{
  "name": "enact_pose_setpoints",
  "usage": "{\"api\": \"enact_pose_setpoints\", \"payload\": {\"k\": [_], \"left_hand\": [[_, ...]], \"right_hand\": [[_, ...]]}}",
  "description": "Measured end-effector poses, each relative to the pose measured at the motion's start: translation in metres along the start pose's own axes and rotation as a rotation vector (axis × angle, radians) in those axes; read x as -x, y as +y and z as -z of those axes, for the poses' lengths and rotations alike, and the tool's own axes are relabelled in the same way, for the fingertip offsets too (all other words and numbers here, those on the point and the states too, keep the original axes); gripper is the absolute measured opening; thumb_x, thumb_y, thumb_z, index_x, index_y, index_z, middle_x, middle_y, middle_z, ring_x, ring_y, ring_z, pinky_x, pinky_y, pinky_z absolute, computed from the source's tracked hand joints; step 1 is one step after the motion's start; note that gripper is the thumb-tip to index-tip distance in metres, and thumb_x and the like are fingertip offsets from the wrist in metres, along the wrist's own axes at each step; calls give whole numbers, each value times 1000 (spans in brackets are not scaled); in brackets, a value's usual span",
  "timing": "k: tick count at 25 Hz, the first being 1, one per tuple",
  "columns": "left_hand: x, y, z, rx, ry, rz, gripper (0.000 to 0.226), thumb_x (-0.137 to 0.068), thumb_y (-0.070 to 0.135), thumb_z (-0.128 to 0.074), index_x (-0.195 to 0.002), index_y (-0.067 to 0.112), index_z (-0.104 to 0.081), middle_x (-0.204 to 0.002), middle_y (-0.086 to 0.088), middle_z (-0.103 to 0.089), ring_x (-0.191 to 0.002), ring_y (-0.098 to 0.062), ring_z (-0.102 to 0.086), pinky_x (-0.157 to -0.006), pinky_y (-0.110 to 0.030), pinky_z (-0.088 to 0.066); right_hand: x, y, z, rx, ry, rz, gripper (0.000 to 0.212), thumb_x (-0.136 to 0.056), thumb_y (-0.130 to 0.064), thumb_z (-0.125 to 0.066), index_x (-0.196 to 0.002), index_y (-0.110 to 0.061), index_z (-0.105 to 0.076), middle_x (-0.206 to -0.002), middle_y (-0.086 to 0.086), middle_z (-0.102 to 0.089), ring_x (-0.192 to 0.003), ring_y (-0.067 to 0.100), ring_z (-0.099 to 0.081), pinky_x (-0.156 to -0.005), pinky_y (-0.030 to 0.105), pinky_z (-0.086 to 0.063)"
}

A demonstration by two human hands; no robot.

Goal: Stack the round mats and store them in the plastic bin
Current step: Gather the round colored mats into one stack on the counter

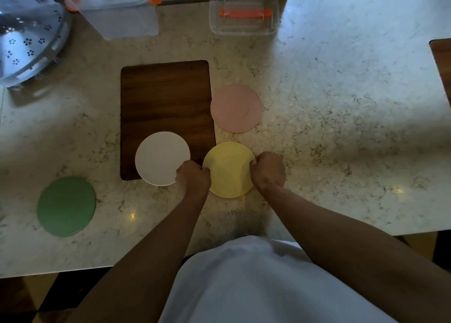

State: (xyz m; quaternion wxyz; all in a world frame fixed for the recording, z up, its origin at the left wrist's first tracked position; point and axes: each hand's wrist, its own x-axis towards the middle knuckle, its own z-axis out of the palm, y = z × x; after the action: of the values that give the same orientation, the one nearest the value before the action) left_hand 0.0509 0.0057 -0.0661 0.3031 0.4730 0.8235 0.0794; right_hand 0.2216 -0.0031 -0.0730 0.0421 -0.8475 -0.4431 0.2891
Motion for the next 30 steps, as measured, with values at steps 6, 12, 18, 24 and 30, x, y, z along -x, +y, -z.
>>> {"api": "enact_pose_setpoints", "payload": {"k": [6,12,18,24,30], "left_hand": [[-1,1,0,74,-3,29,11,-80,14,-70,-73,6,-74,-76,-15,-73,-71,-31,-65,-63,-30,-39],[-10,-2,6,144,-99,37,34,-70,22,-80,-49,24,-53,-53,4,-54,-63,-25,-61,-66,-32,-48],[-23,7,11,308,-161,34,26,-64,21,-84,-77,20,-62,-79,1,-67,-77,-24,-68,-71,-47,-61],[-52,36,15,425,-222,2,26,-69,13,-81,-93,14,-71,-93,-11,-73,-83,-30,-71,-72,-50,-61],[-98,85,20,448,-248,-1,17,-77,3,-74,-78,18,-66,-95,-16,-71,-81,-31,-71,-65,-48,-63]], "right_hand": [[-3,-1,1,-44,-56,-12,29,-91,-25,-53,-99,-4,-70,-103,15,-69,-96,31,-65,-85,40,-55],[-8,1,1,-201,-47,-25,26,-77,-25,-59,-90,-3,-64,-90,14,-68,-85,32,-65,-73,39,-53],[-12,11,10,-465,-52,23,25,-77,-25,-67,-100,-19,-65,-84,-11,-64,-80,8,-63,-70,26,-54],[-47,0,36,-470,-13,89,24,-77,-25,-66,-100,-19,-73,-80,-15,-64,-74,-5,-59,-62,10,-42],[-96,-24,57,-452,26,74,21,-76,-26,-65,-96,-21,-71,-74,-18,-61,-69,-5,-56,-58,7,-35]]}}
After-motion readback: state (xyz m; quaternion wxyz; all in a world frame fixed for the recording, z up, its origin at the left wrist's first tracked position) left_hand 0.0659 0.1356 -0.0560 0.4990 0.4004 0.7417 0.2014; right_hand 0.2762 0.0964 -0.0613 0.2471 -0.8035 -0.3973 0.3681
